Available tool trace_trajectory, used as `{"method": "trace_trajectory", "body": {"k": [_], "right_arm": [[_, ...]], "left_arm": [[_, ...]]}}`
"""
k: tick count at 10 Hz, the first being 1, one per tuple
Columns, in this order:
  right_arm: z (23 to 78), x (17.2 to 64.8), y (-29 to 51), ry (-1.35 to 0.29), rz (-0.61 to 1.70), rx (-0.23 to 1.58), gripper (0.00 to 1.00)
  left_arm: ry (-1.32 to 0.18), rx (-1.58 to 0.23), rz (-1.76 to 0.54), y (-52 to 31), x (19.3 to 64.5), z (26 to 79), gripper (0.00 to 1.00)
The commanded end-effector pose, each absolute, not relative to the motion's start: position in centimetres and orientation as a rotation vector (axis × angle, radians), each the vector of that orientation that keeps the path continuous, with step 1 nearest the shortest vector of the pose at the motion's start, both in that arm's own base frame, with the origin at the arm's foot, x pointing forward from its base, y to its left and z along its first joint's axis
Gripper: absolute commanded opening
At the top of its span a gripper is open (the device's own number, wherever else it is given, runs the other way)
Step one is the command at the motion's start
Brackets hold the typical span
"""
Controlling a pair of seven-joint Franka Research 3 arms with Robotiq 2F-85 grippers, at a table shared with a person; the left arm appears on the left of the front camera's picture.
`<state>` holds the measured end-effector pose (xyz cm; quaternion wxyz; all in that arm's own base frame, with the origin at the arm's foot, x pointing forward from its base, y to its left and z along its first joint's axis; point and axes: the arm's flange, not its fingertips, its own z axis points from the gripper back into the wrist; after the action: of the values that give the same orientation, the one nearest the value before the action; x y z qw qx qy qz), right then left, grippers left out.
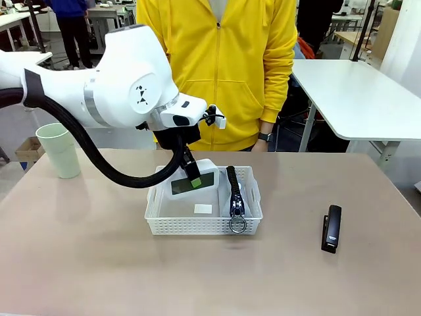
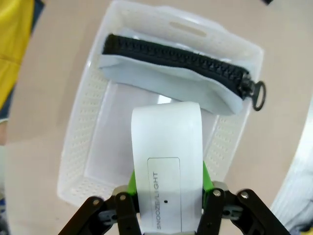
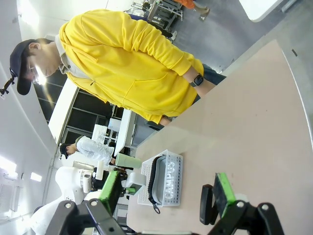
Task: Efficiently arrange items inside the basket to fit them all.
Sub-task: Pick up the Digital clock and place it inside the Organizing basket.
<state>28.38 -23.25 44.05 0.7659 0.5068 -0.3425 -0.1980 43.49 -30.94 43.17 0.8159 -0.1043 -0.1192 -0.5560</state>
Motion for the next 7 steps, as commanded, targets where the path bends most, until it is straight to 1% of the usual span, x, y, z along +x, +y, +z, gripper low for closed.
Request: {"method": "trace_trajectory", "body": {"k": [1, 2, 5, 6, 7], "right_arm": [[44.3, 28.6, -23.4, -0.765, -0.427, 1.117, 1.00], [44.3, 28.6, -23.4, -0.765, -0.427, 1.117, 1.00], [44.3, 28.6, -23.4, -0.765, -0.427, 1.117, 1.00], [44.3, 28.6, -23.4, -0.765, -0.427, 1.117, 1.00], [44.3, 28.6, -23.4, -0.765, -0.427, 1.117, 1.00]], "left_arm": [[-0.268, -0.242, -1.039, -29.1, 43.6, 45.2, 0.51], [-0.254, -0.222, -1.186, -30.9, 43.5, 43.2, 0.51], [-0.254, -0.222, -1.186, -30.9, 43.5, 43.2, 0.51], [-0.245, -0.234, -1.154, -30.9, 43.4, 43.2, 0.51], [-0.281, -0.241, -1.142, -31.1, 43.4, 41.6, 0.51]]}}
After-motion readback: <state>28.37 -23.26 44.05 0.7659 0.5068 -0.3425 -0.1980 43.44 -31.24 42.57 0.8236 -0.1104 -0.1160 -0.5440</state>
